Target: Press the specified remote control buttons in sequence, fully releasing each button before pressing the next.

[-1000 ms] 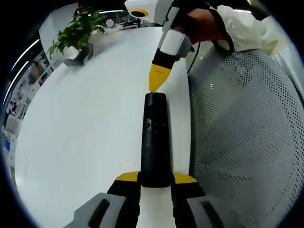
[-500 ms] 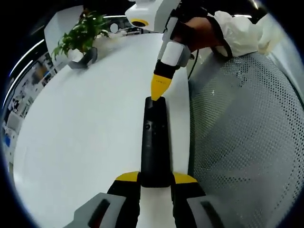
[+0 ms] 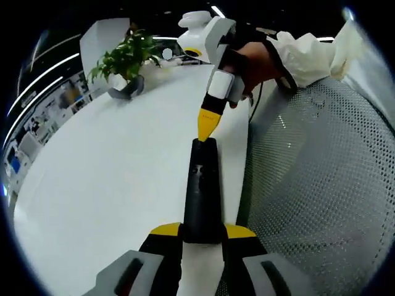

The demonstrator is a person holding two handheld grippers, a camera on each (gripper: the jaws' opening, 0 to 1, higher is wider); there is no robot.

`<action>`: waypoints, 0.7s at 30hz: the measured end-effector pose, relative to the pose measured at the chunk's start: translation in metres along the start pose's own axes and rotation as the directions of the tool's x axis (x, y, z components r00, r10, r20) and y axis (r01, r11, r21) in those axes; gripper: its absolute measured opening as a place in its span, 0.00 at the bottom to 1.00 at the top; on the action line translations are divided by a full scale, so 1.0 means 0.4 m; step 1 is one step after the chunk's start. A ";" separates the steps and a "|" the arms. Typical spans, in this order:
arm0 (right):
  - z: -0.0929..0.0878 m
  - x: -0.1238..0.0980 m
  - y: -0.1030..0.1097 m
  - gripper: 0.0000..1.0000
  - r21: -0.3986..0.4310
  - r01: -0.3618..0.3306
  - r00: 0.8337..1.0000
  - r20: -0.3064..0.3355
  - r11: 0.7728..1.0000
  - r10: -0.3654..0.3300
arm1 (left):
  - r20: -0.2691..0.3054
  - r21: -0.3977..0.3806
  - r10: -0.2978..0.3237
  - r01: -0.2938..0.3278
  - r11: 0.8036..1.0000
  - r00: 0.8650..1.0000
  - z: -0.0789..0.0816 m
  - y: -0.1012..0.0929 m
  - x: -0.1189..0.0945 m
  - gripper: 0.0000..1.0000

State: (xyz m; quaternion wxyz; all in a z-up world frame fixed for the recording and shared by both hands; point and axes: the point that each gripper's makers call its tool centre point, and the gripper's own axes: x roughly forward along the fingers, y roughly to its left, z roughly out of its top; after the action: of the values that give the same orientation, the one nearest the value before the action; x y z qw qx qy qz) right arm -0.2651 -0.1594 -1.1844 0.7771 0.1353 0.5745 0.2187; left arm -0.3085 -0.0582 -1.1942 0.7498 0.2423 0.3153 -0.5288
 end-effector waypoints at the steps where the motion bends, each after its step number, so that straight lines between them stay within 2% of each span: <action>1: 0.001 0.000 0.001 0.00 -0.011 0.003 1.000 0.002 1.000 -0.003 | -0.010 0.001 -0.003 0.003 1.000 1.000 0.004 0.005 0.003 0.24; 4: 0.003 0.001 0.000 0.00 -0.023 0.003 1.000 0.008 1.000 -0.003 | 0.003 -0.056 -0.016 0.016 0.998 1.000 0.003 0.010 0.006 0.24; 21: 0.002 -0.007 -0.011 0.00 0.055 0.000 1.000 0.012 0.998 0.000 | 0.043 -0.031 -0.022 0.024 0.999 0.999 0.014 0.008 0.012 0.24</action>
State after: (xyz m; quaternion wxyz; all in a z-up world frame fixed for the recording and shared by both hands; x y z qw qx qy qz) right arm -0.2643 -0.1646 -1.1839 0.7765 0.1580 0.5756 0.2019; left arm -0.3033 -0.0641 -1.1939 0.7540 0.2155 0.3105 -0.5373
